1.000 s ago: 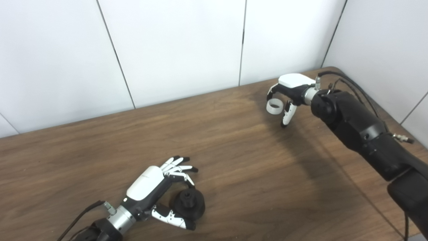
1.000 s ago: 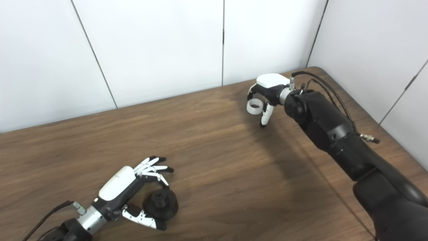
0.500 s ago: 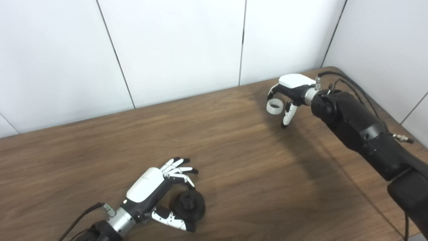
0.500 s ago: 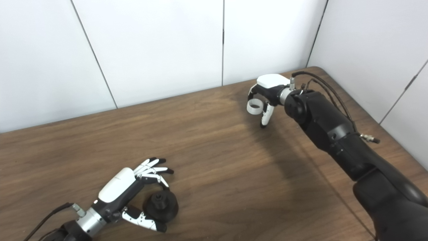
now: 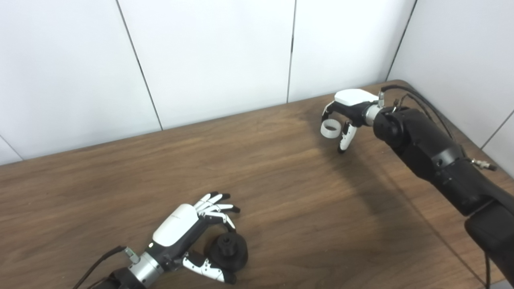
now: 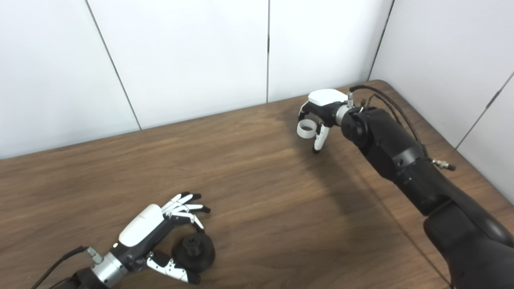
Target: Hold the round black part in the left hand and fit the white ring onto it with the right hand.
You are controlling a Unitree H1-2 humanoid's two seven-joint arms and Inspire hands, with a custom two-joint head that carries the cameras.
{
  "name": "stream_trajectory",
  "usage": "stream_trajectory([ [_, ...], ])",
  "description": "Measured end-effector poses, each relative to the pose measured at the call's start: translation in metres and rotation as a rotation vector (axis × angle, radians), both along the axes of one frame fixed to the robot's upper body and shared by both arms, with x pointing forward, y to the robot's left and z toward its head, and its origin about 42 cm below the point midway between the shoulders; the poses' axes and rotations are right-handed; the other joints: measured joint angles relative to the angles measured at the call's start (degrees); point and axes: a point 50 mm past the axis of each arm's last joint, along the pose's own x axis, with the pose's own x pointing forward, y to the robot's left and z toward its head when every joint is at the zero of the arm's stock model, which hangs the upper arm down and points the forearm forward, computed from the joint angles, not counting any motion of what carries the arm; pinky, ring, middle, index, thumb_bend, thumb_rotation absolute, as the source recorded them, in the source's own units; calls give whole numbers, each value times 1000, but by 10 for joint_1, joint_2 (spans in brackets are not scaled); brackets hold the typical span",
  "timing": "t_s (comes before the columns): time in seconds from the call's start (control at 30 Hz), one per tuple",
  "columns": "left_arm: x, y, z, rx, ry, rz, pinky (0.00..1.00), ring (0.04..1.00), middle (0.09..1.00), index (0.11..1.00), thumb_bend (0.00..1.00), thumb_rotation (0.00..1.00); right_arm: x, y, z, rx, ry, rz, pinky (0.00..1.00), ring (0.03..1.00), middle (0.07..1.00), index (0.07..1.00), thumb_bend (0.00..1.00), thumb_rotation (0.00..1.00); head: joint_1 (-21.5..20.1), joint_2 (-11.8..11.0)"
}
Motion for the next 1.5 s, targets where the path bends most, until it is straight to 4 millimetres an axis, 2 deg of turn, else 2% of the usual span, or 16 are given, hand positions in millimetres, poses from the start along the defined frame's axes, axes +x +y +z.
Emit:
stream_trajectory([
  [0.37,-2,1,0,-5,0,2,1000,954,820,482,524,54,4,4,0,-38,1,13,888,892,842,674,759,69,-1,-2],
  [0.4,-3,1,0,-5,0,1,999,953,821,482,524,54,4,4,0,-48,-2,16,881,891,835,614,717,81,-1,-2],
  [0.43,-4,2,0,-5,0,1,999,953,821,482,524,54,5,5,0,-59,-9,24,876,891,825,553,623,106,-1,-2],
  [0.47,-4,2,0,-4,-1,1,999,952,821,482,524,54,7,6,0,-70,-17,34,871,889,814,521,574,119,-1,-2],
  [0.57,-6,3,0,-5,-2,0,1000,954,822,482,524,54,9,4,-1,-90,-36,46,891,894,795,489,529,129,3,0],
  [0.73,-8,10,3,5,-8,-5,1000,962,826,482,524,53,9,5,-3,-94,-39,64,936,910,794,485,523,128,2,-2],
  [0.87,-7,10,3,4,-1,-7,1000,959,822,482,524,53,9,8,-2,-122,-46,73,997,971,829,485,524,129,1,-4],
  [1.07,-6,11,4,6,10,-8,1000,960,823,482,524,52,8,9,-1,-164,-63,73,1000,1000,882,485,525,132,0,-6],
  [1.5,-3,16,6,11,18,-1,997,959,827,482,524,51,3,9,-3,-175,-113,91,1000,1000,881,485,525,133,-2,-11],
])
